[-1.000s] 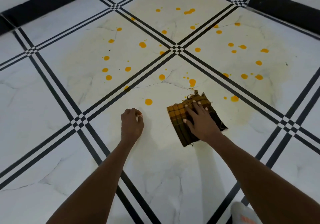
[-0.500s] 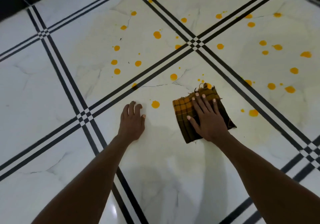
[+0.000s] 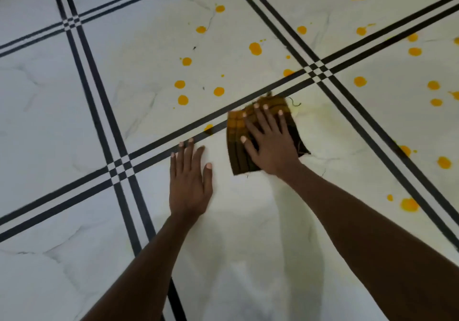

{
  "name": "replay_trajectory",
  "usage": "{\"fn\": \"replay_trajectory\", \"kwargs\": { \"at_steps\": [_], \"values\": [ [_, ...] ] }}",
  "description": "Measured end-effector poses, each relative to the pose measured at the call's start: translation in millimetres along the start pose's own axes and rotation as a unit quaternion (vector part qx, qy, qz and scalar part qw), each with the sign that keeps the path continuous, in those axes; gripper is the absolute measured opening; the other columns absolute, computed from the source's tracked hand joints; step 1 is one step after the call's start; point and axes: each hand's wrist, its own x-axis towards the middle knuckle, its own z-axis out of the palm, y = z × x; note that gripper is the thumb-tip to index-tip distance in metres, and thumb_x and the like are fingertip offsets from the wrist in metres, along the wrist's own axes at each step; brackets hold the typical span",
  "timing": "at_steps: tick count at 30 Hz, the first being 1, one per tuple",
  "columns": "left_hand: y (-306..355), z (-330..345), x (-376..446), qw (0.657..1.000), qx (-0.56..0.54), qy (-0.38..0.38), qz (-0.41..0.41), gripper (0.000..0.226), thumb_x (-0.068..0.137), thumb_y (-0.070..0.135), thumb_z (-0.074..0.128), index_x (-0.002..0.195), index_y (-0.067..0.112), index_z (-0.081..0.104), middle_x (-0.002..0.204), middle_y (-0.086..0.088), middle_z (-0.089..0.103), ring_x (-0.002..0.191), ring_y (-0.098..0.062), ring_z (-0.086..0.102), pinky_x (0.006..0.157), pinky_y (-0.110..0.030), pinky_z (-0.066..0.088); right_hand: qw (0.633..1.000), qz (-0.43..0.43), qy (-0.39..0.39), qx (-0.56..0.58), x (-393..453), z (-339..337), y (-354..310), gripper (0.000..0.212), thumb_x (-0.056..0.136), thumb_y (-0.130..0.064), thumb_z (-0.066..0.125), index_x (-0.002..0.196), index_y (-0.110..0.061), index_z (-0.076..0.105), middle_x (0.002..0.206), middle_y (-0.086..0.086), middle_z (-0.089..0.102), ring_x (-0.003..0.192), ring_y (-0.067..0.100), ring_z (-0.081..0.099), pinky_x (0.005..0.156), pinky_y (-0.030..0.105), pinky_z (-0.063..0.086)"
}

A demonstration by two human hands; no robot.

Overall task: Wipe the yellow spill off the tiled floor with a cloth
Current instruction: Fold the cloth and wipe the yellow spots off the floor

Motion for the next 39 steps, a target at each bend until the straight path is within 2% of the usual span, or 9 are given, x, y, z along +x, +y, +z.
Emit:
{"fn": "replay_trajectory", "kwargs": {
  "at_steps": [6, 12, 16, 20, 24, 27, 30, 33, 39],
  "values": [
    [0.3, -2.5, 0.6, 1.0, 0.002, 0.006, -0.001, 0.055, 0.109, 0.037, 0.031, 0.16, 0.017, 0.034, 0.173, -0.004, 0.019, 0.162, -0.021, 0.007, 0.129, -0.051, 0.015, 0.987, -0.132, -0.092, -0.005, -79.3, -24.4, 49.5, 0.068, 0.107, -0.057, 0.026, 0.167, -0.028, 0.009, 0.176, 0.001, 0.003, 0.163, 0.023, -0.001, 0.13, 0.056, 0.008],
    [-2.7, 2.3, -0.2, 1.0, 0.006, 0.01, 0.012, 0.059, 0.107, 0.038, 0.031, 0.161, 0.016, 0.031, 0.173, -0.005, 0.016, 0.162, -0.021, 0.005, 0.131, -0.047, 0.008, 0.992, 0.13, -0.004, 0.006, 40.0, -7.8, 30.3, 0.068, 0.106, -0.059, 0.02, 0.165, -0.024, 0.024, 0.173, 0.014, 0.019, 0.16, 0.036, 0.015, 0.129, 0.058, 0.009],
    [-1.7, -0.7, -0.1, 1.0, 0.0, 0.011, 0.013, 0.058, 0.107, 0.04, 0.029, 0.16, 0.017, 0.033, 0.173, -0.004, 0.017, 0.162, -0.02, 0.006, 0.131, -0.049, 0.01, 0.993, -0.11, -0.033, 0.005, -10.7, -5.4, -42.3, 0.063, 0.108, -0.055, 0.021, 0.164, -0.027, 0.026, 0.174, 0.01, 0.016, 0.162, 0.032, 0.012, 0.129, 0.057, 0.012],
    [-0.5, -2.7, 0.2, 1.0, -0.005, 0.003, 0.009, 0.059, 0.107, 0.042, 0.027, 0.161, 0.017, 0.03, 0.173, -0.004, 0.014, 0.162, -0.02, 0.003, 0.13, -0.051, 0.012, 0.976, -0.194, -0.099, 0.01, -94.7, -24.5, 5.0, 0.066, 0.108, -0.057, 0.029, 0.166, -0.031, 0.013, 0.176, 0.0, 0.005, 0.163, 0.022, 0.0, 0.131, 0.051, 0.005],
    [-0.8, 1.0, 1.1, 1.0, -0.004, 0.016, 0.01, 0.059, 0.108, 0.042, 0.028, 0.16, 0.016, 0.033, 0.173, -0.004, 0.017, 0.162, -0.02, 0.006, 0.13, -0.05, 0.012, 0.997, -0.053, -0.058, 0.001, -47.7, -29.5, 74.3, 0.068, 0.106, -0.061, 0.017, 0.167, -0.029, 0.01, 0.176, 0.004, 0.01, 0.163, 0.027, 0.005, 0.131, 0.055, 0.006],
    [-3.3, 4.7, -0.3, 0.999, -0.014, 0.038, 0.015, 0.059, 0.109, 0.039, 0.031, 0.16, 0.011, 0.032, 0.172, -0.006, 0.02, 0.161, -0.02, 0.009, 0.13, -0.048, 0.014, 0.997, 0.082, -0.012, 0.002, 28.6, -12.7, 36.5, 0.069, 0.107, -0.056, 0.02, 0.166, -0.021, 0.022, 0.173, 0.012, 0.018, 0.161, 0.034, 0.015, 0.13, 0.057, 0.009],
    [-2.9, 7.3, -1.6, 0.995, -0.042, 0.084, -0.017, 0.063, 0.109, 0.038, 0.036, 0.159, 0.001, 0.03, 0.17, -0.013, 0.026, 0.16, -0.022, 0.017, 0.129, -0.046, 0.02, 0.999, -0.023, 0.021, 0.011, 54.9, 5.1, -45.7, 0.06, 0.107, -0.046, 0.03, 0.159, -0.018, 0.041, 0.168, 0.014, 0.033, 0.157, 0.035, 0.028, 0.128, 0.056, 0.016],
    [-1.6, 4.9, -3.6, 0.992, -0.055, 0.103, -0.046, 0.066, 0.109, 0.041, 0.038, 0.158, -0.002, 0.03, 0.168, -0.017, 0.026, 0.16, -0.025, 0.019, 0.128, -0.049, 0.023, 0.98, -0.196, -0.019, 0.003, 6.5, 3.8, -83.1, 0.058, 0.111, -0.046, 0.027, 0.165, -0.025, 0.026, 0.174, 0.006, 0.016, 0.162, 0.028, 0.011, 0.129, 0.054, 0.012],
    [0.2, 1.8, -1.9, 0.995, -0.049, 0.037, -0.075, 0.077, 0.105, 0.055, 0.029, 0.164, 0.007, 0.016, 0.174, -0.008, 0.009, 0.162, -0.017, 0.002, 0.131, -0.043, 0.013, 0.967, -0.238, -0.089, -0.018, -33.2, -19.9, 21.6, 0.062, 0.108, -0.054, 0.026, 0.166, -0.032, 0.015, 0.176, 0.0, 0.01, 0.163, 0.023, 0.004, 0.131, 0.053, 0.007]
  ]
}}
